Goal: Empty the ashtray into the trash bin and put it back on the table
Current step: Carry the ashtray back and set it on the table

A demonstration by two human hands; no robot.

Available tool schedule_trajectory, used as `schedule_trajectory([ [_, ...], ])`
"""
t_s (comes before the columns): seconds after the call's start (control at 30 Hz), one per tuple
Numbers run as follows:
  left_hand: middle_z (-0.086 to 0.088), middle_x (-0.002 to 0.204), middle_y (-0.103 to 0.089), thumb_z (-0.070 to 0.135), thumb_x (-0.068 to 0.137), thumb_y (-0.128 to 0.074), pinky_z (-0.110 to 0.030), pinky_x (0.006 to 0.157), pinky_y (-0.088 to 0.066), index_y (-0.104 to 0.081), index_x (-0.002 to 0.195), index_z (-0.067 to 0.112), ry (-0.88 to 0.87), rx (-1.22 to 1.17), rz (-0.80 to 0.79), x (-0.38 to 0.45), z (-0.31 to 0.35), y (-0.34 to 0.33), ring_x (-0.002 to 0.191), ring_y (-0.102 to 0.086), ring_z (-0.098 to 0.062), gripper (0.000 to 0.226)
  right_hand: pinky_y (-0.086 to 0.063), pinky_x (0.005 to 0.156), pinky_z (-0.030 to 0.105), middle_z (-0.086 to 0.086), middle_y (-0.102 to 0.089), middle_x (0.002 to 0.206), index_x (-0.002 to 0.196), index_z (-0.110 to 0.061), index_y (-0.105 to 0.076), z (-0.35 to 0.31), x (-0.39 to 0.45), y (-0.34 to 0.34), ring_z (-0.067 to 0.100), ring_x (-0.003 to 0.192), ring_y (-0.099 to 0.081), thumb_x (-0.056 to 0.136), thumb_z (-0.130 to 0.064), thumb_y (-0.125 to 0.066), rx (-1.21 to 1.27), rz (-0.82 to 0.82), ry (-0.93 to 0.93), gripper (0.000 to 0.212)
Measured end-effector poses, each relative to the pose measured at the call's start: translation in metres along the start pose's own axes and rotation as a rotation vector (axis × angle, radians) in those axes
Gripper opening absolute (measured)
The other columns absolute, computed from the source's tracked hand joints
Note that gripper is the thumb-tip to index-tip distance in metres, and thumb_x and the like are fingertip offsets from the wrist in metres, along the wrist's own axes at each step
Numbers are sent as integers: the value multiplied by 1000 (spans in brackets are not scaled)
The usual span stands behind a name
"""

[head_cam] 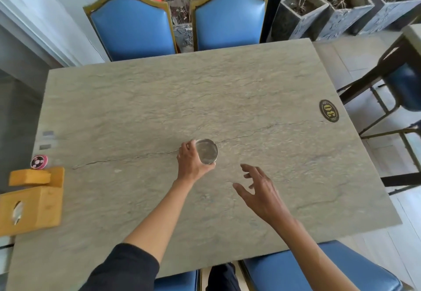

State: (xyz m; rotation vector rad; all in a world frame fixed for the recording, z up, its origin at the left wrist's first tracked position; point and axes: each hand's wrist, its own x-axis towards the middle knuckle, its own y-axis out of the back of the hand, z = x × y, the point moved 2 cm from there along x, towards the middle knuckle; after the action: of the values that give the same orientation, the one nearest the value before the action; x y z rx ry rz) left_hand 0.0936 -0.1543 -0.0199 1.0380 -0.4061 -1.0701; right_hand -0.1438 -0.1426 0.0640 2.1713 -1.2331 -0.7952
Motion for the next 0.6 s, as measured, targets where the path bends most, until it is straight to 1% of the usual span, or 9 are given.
schedule_trajectory([
  [0.1,-11,125,-50,59,45,-78,-48,95,-48,-43,132,14,-7,4,9,24,-5,-1,117,-49,-31,104,-58,85,38,-3,-56,136,144,-25,-43,-7,20,-4,10,111,-60,91,-48,-67,18,13,-5,63],
  [0.2,-10,126,-50,63,45,-76,-45,97,-47,-41,132,15,15,17,-7,45,-8,-2,118,-48,-30,106,-56,87,35,0,-55,138,146,-20,-43,-14,41,-5,12,114,-59,90,-45,-69,48,31,-16,67],
  [0.33,-10,124,-51,64,44,-78,-46,98,-45,-43,131,17,17,45,-19,68,-9,-3,115,-49,-30,106,-56,89,39,6,-55,139,144,-15,-44,-20,64,-6,17,114,-61,91,-42,-70,47,34,-15,65],
  [0.43,-11,127,-49,64,46,-80,-48,102,-42,-42,132,15,22,59,-13,85,-5,-3,118,-49,-31,105,-57,86,39,7,-57,138,141,-14,-46,-22,77,-6,18,111,-62,91,-39,-70,63,51,-14,60],
  [0.5,-11,131,-47,65,47,-81,-50,105,-39,-40,133,15,33,64,-8,96,0,-2,122,-47,-31,107,-57,83,37,8,-57,137,140,-13,-47,-22,83,-6,18,111,-62,91,-37,-71,70,60,-12,59],
  [0.6,-11,137,-43,64,49,-82,-54,105,-37,-37,135,16,66,87,-50,112,12,0,127,-43,-33,108,-55,81,31,9,-57,137,140,-13,-48,-20,88,-7,19,111,-62,91,-36,-71,77,56,-18,59],
])
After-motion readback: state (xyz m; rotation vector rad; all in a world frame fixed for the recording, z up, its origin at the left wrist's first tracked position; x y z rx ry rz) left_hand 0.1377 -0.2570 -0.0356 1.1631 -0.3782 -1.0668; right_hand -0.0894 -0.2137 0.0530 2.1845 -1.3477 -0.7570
